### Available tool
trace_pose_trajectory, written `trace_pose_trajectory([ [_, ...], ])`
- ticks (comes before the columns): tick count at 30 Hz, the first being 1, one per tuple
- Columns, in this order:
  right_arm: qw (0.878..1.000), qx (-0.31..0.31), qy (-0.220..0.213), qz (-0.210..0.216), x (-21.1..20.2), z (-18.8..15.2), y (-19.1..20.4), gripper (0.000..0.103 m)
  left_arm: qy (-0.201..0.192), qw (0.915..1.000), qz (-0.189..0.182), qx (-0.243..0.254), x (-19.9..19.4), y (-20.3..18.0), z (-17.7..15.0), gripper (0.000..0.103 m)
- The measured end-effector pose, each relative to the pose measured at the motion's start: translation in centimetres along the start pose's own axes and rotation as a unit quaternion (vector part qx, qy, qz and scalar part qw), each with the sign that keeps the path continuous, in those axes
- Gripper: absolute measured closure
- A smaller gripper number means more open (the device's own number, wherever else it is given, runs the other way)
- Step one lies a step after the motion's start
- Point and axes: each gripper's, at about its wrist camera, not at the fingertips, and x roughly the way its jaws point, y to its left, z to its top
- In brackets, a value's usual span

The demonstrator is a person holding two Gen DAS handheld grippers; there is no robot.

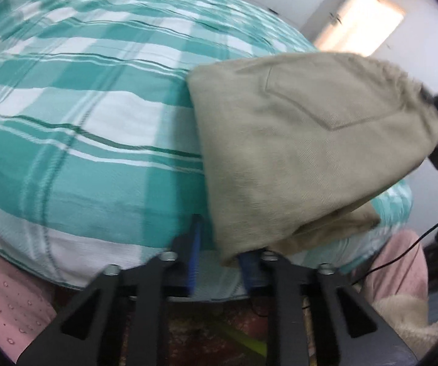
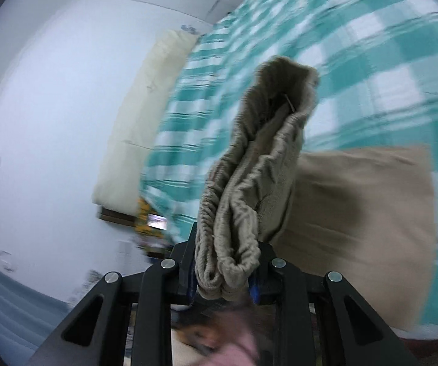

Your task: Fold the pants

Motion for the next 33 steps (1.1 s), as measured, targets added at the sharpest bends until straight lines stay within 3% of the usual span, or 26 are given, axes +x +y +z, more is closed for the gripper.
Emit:
trace_pose_trajectory([
  [5,0.994,0.011,-0.013,-0.107,-1.3,-4.0,-7.3,0.079,0.017,0.9997,0.003,0.017,1.1,-1.0,0.2,0.084],
  [7,0.990,0.024,-0.008,-0.135,-0.8,-5.2,-10.2,0.079,0.029,0.9989,0.016,0.034,1.8,-1.7,0.1,0.083],
  [10,0.986,-0.007,-0.010,-0.168,0.4,-6.2,-11.8,0.079,0.045,0.9962,0.047,0.058,2.6,-2.4,-0.1,0.077],
  [12,0.984,-0.026,-0.016,-0.174,0.3,-6.3,-11.4,0.078,0.045,0.9952,0.062,0.060,2.0,-2.4,-0.2,0.065],
  [15,0.981,-0.050,-0.006,-0.187,-0.4,-5.8,-10.9,0.062,0.043,0.9938,0.084,0.059,-0.5,-2.0,-0.4,0.044],
  [17,0.976,-0.067,-0.009,-0.208,-2.2,-6.0,-9.9,0.054,0.039,0.9935,0.088,0.062,-2.0,-1.4,-0.3,0.044],
  [20,0.953,-0.123,-0.031,-0.275,-4.9,-6.1,-8.1,0.052,0.008,0.9888,0.127,0.078,-5.0,-1.1,0.1,0.044],
  [22,0.934,-0.179,-0.043,-0.307,-5.2,-6.1,-5.3,0.052,-0.023,0.9870,0.134,0.086,-6.3,-1.7,1.2,0.044],
  [25,0.926,-0.250,-0.047,-0.278,-4.3,-6.6,-2.2,0.052,-0.059,0.9875,0.103,0.104,-6.3,-4.1,2.5,0.043],
  [28,0.925,-0.297,0.002,-0.237,-1.0,-7.6,-1.4,0.053,-0.047,0.9830,0.079,0.159,-3.3,-7.2,2.3,0.043],
  [29,0.921,-0.302,0.019,-0.244,0.0,-7.9,-2.1,0.053,-0.036,0.9805,0.079,0.176,-2.1,-7.8,2.0,0.046],
  [30,0.915,-0.304,0.038,-0.262,0.9,-8.3,-3.3,0.056,-0.012,0.9781,0.081,0.191,-0.2,-8.4,1.6,0.057],
  [31,0.905,-0.298,0.063,-0.295,2.0,-8.8,-5.6,0.057,0.017,0.9765,0.082,0.198,1.8,-8.5,1.1,0.060],
  [33,0.913,-0.278,0.066,-0.292,1.9,-9.3,-8.1,0.057,0.046,0.9715,0.097,0.211,4.3,-8.1,0.1,0.062],
])
